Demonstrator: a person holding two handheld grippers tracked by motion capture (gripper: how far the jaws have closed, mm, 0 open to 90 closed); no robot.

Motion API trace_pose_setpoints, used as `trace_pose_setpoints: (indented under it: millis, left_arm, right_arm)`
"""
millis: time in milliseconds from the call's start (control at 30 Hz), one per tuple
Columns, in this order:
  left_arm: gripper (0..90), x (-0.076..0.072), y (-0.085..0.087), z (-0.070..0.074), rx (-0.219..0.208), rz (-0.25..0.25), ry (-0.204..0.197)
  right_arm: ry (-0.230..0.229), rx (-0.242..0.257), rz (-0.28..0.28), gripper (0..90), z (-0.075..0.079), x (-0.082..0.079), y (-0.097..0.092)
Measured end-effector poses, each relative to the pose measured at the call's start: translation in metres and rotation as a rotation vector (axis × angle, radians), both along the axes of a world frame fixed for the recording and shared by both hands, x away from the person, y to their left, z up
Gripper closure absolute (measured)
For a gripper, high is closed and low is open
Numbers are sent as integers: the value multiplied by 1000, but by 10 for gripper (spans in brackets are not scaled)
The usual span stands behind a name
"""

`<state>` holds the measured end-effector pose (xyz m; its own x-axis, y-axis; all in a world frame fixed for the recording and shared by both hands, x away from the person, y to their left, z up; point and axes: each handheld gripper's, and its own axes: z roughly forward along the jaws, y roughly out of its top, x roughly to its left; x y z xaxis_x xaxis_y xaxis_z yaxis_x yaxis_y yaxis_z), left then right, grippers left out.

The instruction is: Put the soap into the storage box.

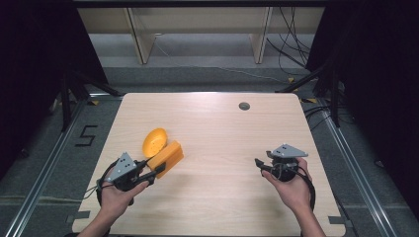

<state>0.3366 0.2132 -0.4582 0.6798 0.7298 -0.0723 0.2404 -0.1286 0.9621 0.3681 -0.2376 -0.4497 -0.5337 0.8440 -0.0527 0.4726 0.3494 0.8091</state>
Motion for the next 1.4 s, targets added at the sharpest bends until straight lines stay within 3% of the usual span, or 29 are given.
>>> trace_pose_setpoints:
  millis: [467,633,733,833,933,1400]
  left_arm:
    - [603,1,4,1,-7,30,-3]
    - [602,3,6,1,-13,36,0]
    - [603,3,7,1,-10,42,-1]
    - [603,3,8,2,-6,59,4]
    - [602,4,9,3,-16,63,-2]
    - [602,4,11,5,0,102,-14]
  right_arm:
    - [-9,-1,0,466,-1,0,0]
    - [12,9,5,466,0,0,1]
    - [-7,-7,4,465,-1,1,0]
    - [15,9,2,465,-1,0,1]
    - [-1,0,2,461,-1,0,1]
    - [-4,-4,6,459,-2,1,2]
